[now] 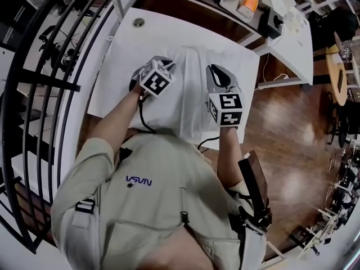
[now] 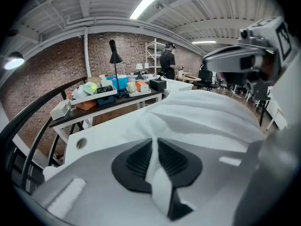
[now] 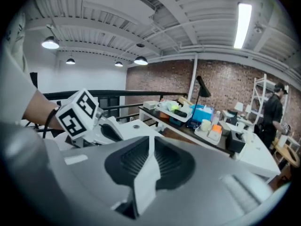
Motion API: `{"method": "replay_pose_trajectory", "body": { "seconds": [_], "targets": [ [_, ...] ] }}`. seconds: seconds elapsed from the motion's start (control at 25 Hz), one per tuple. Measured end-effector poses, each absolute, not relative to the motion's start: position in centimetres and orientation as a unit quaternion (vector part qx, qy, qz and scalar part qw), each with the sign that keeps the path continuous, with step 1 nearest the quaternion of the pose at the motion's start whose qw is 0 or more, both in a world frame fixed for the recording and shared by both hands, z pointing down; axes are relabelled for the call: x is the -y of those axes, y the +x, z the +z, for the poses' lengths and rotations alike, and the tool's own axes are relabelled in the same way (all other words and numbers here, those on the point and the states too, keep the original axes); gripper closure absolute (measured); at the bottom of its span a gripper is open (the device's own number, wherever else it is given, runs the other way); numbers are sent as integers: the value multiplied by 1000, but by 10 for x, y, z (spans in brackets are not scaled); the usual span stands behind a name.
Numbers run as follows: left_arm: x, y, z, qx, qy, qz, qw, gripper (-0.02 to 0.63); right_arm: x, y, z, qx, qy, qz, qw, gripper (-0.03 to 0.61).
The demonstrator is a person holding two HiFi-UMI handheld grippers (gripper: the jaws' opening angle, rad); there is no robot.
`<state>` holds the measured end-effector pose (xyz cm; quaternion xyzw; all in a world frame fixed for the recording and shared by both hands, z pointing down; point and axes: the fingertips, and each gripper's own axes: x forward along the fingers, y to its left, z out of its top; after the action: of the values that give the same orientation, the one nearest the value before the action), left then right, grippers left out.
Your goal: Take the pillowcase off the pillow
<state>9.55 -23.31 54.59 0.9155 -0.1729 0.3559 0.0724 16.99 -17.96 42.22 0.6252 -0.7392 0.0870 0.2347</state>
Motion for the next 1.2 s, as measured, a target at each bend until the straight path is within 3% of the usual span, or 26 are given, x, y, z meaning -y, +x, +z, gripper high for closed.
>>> {"method": "replay_pose_trajectory", "body": {
  "seconds": [0.28,0.56,0.6,0.68,1.0,1.2],
  "targets": [
    [185,86,524,157,932,324,49,595,225,177,461,748,585,127,286,428],
    [151,65,482,170,951,254,53,597,235,172,504,724,539,168,396,399],
    [149,63,475,171,953,247,48,597,233,172,506,722,535,165,408,414],
    [148,57,462,174,958,226,40,597,234,175,501,714,541,141,422,571],
    [156,29,417,196,970,144,15,597,227,259,466,649,643,143,382,572],
    [179,19,417,213,967,132,40,597,203,316,460,596,701,159,357,572]
  ]
}}
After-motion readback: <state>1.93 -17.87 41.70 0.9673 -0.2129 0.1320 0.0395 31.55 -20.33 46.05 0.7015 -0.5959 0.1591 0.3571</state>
